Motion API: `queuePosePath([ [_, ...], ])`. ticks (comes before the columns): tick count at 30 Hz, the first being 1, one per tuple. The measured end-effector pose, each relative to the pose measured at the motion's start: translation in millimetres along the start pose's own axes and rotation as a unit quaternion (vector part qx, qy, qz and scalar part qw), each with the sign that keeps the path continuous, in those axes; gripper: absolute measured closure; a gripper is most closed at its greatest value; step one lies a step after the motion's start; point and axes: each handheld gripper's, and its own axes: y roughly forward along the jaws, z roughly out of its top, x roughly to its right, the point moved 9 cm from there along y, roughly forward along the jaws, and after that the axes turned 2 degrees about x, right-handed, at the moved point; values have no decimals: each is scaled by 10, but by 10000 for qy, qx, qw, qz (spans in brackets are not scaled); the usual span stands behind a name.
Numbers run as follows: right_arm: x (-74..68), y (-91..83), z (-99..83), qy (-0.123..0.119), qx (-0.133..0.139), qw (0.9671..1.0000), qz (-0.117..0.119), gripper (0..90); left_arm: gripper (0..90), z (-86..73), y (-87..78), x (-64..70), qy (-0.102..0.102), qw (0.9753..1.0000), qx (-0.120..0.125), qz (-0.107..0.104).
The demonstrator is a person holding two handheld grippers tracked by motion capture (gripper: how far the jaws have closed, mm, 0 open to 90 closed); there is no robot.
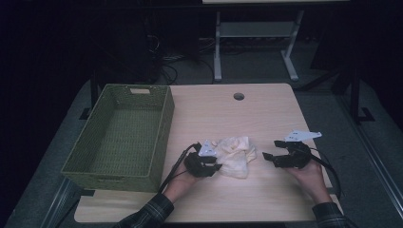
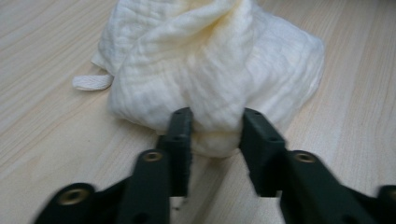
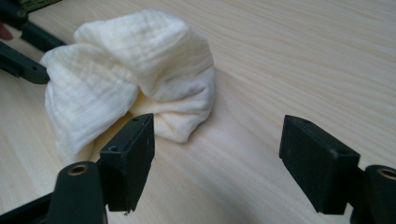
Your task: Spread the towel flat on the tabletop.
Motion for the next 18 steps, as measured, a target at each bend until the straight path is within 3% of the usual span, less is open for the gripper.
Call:
queuePosePath([
  [2,2,37,30,-15,-1,10000,3,272,814,10,-6,-3,-38,10000,7,-24],
  [4,2,65,59,-30,11,10000,7,284,849,25,-45,-13,-83,10000,23,22],
  [9,38,135,92,14,6,10000,3,314,853,49,-230,-8,-216,9996,190,58],
  [18,0,388,89,71,-128,9996,222,482,853,-28,-330,35,-319,9993,166,42],
])
